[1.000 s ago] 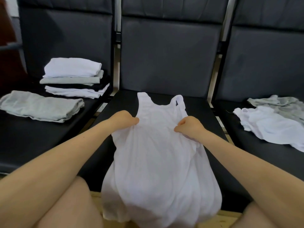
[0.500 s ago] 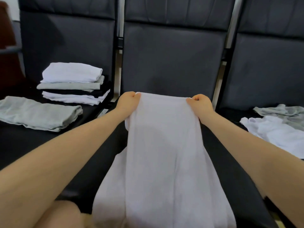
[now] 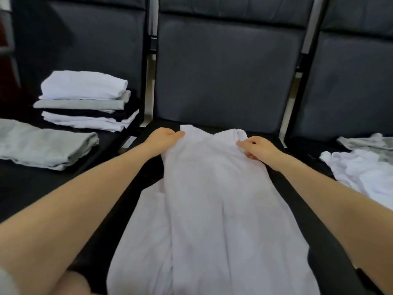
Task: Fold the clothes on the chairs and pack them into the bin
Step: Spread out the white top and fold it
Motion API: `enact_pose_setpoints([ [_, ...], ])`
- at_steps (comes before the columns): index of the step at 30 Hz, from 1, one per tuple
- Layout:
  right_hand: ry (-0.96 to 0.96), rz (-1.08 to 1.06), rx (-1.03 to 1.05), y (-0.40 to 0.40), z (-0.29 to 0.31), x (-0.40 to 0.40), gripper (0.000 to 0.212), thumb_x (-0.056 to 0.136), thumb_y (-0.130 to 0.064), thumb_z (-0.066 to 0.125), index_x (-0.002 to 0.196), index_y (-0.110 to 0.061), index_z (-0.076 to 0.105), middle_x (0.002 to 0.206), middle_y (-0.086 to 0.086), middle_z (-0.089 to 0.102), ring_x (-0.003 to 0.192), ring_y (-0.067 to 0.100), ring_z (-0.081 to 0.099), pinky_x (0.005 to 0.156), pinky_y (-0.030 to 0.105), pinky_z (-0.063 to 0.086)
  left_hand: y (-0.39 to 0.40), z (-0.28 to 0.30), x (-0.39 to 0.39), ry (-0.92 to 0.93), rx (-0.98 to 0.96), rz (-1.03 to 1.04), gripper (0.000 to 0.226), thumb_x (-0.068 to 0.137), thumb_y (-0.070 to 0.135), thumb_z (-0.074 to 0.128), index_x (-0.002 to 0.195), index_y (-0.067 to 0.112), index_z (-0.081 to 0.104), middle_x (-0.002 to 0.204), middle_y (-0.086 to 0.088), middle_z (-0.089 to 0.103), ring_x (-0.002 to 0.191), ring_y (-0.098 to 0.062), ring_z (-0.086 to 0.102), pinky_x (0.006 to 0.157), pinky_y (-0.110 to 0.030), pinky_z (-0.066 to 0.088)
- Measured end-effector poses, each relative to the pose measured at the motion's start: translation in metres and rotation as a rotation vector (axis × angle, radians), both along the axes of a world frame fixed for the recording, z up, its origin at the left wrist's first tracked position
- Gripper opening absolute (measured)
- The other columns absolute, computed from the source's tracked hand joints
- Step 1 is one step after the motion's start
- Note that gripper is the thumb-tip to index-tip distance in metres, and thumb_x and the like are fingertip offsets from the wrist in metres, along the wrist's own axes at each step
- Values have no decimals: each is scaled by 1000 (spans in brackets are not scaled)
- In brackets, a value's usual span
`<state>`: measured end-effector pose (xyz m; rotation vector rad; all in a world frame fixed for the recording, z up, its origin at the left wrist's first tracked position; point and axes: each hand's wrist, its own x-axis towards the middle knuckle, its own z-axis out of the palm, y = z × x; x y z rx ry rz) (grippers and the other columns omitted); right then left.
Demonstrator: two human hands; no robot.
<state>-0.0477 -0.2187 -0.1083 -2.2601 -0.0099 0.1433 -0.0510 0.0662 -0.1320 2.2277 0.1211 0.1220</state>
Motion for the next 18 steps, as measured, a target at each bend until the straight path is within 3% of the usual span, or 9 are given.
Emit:
enact_pose_setpoints([
  [3, 169, 87, -118, -22, 5, -20, 30, 83, -34, 73, 100, -10, 70, 104, 5, 66, 103, 23, 61, 99, 37, 46, 22, 4, -25, 67, 2, -87, 32, 88, 29, 62, 68, 5, 57, 70, -5, 50, 71, -16, 46, 70, -29, 35],
  [7, 72, 75, -135, -30, 1, -39, 26, 86, -25, 68, 87, 2, 68, 92, 14, 63, 86, 23, 60, 78, 32, 46, 33, 9, -53, 90, -76, -127, 21, 88, 15, 61, 68, 10, 62, 71, -2, 59, 75, -15, 54, 73, -24, 42],
  [9, -4, -50, 43, -28, -3, -39, 22, 89, -25, 62, 85, -3, 62, 86, 12, 57, 81, 23, 53, 70, 32, 42, 30, 14, -58, 48, -390, -97, 18, 94, 14, 54, 82, 10, 65, 86, -6, 65, 87, -19, 60, 83, -29, 47],
  [11, -59, -176, 302, -27, -4, -33, 22, 90, -24, 60, 84, -3, 64, 88, 6, 60, 85, 22, 55, 76, 34, 44, 25, 21, -58, -1, -704, -98, 20, 100, 17, 44, 103, 9, 62, 101, -8, 66, 96, -21, 62, 82, -31, 50],
  [13, -77, -238, 486, -30, 0, -27, 13, 91, -23, 60, 84, -14, 66, 95, 4, 66, 89, 22, 61, 83, 38, 49, 20, 30, -55, -77, -795, -49, 23, 102, 21, 40, 104, 14, 62, 99, -1, 68, 92, -14, 65, 75, -25, 52],
  [15, -117, -244, 507, -33, 2, -22, 14, 90, -24, 61, 78, -18, 63, 89, 3, 65, 84, 21, 61, 77, 35, 51, 20, 38, -51, -178, -574, 60, 23, 100, 23, 41, 89, 24, 60, 85, 11, 64, 76, -2, 63, 60, -14, 48],
  [18, -281, -207, 110, -53, 0, -8, 21, 87, -27, 63, 73, -13, 57, 75, 1, 58, 71, 17, 54, 61, 28, 43, 38, 39, -32, -307, 170, 103, 22, 98, 26, 41, 83, 18, 55, 81, 2, 57, 76, -15, 53, 65, -27, 39],
])
